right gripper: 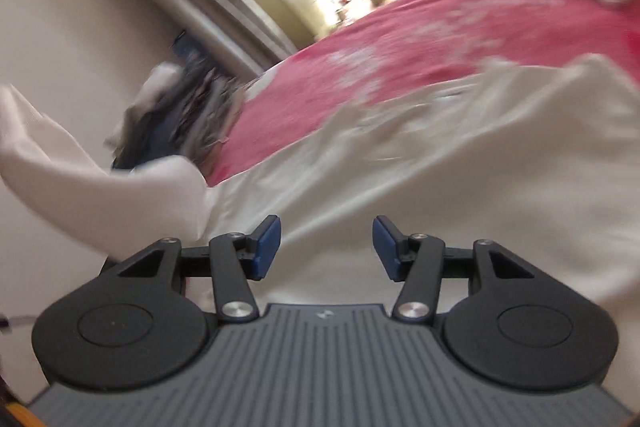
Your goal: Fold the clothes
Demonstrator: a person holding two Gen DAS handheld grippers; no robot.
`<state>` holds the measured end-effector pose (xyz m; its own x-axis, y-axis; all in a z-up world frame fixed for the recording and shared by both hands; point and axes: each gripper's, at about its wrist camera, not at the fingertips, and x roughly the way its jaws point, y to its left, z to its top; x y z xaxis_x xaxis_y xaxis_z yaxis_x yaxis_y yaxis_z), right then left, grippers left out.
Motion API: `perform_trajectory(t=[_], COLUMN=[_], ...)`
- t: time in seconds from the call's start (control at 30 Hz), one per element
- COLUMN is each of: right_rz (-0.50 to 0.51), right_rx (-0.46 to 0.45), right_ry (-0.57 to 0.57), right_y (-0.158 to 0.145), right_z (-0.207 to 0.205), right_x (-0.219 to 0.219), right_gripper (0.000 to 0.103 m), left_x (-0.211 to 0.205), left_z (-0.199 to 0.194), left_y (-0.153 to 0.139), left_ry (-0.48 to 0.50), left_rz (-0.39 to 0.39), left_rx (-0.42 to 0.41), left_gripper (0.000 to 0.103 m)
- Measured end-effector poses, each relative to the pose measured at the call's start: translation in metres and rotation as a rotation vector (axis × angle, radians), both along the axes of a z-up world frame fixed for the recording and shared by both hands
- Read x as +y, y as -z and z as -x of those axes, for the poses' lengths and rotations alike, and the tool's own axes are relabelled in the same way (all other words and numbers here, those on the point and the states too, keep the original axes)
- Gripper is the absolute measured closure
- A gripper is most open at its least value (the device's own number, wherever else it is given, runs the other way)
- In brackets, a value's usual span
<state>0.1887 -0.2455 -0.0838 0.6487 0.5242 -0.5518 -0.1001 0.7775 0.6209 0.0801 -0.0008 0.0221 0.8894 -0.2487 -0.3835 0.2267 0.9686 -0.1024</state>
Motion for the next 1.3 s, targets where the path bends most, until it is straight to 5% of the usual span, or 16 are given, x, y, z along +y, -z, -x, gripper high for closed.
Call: perform_trajectory(t=[0.03,0.17,0.27,0.53,0.83,0.9,0.97,1.07,1.3], right_rz=[-0.001,-0.055,-0.117,-0.103,0.082,0.138,0.199,0.258,0.252], right_rx=[0.022,0.132,0.162,0.172,0.187,0.174,0.159,0.115,0.014], right_ry=[0.019,0.103,0.13,0.085,0.002,-0.028,-0.062,-0.112,-0.081], right_y=[0.006,0.036,0.047,0.043,0.04,0.038,0.036,0.031,0.005], right_z=[0.003,0.016,0.021,0.014,-0.018,-0.021,-0.024,-0.02,-0.01], right_x=[-0.01,-0.044,-0.059,-0.05,-0.009,0.001,0.011,0.02,0.003], right_gripper=[0.05,0.05,0.05,0.047,0.046,0.051,0.081,0.096,0.099], left_x=[-0.017,-0.042,-0.018,0.028,0.072,0.079,0.083,0.082,0.077], left_z=[0.0,0.003,0.008,0.017,0.006,0.003,-0.002,-0.014,-0.045], left_y=[0.021,0.103,0.118,0.091,0.078,0.08,0.085,0.099,0.123], left_ry=[0.033,0.104,0.1,-0.014,-0.235,-0.25,-0.254,-0.245,-0.25], left_rz=[-0.028,-0.103,-0.074,-0.11,-0.229,-0.292,-0.362,-0.441,-0.55], left_rx=[0.059,0.318,0.381,0.344,0.274,0.279,0.295,0.305,0.309], left_gripper=[0.046,0.051,0.048,0.047,0.047,0.046,0.045,0.045,0.044])
